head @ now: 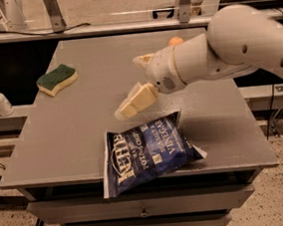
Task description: Move sponge near orange
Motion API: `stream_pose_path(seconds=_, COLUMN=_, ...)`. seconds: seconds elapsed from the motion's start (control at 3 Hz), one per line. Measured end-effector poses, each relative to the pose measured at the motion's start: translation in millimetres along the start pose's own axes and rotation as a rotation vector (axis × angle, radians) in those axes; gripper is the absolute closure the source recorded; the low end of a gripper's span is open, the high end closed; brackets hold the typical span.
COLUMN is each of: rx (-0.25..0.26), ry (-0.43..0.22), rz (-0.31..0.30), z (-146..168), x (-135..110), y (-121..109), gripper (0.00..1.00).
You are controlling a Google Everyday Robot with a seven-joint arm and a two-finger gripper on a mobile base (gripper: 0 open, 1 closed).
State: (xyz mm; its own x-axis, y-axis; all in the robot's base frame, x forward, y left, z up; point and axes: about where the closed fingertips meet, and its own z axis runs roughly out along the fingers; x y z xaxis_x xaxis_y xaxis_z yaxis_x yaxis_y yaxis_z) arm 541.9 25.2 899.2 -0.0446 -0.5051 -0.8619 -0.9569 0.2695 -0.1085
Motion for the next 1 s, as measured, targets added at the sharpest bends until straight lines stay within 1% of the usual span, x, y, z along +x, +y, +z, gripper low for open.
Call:
stream_pose_path(seconds=0.33, rx=0.005, ry=-0.093, rz=-0.011, z=33.9, x=-7.9, y=-20.3, gripper=0.00)
stream_pose_path(seconds=0.67, rx=0.008, ry=-0.160, rz=-0.026, z=67.1, x=-14.4, y=-35.1, gripper=0.00)
stream_pose_path(seconds=1.0, rx=0.013, ry=-0.202, rz=-0.036, z=92.5, x=-16.7, y=-47.3, gripper=0.00)
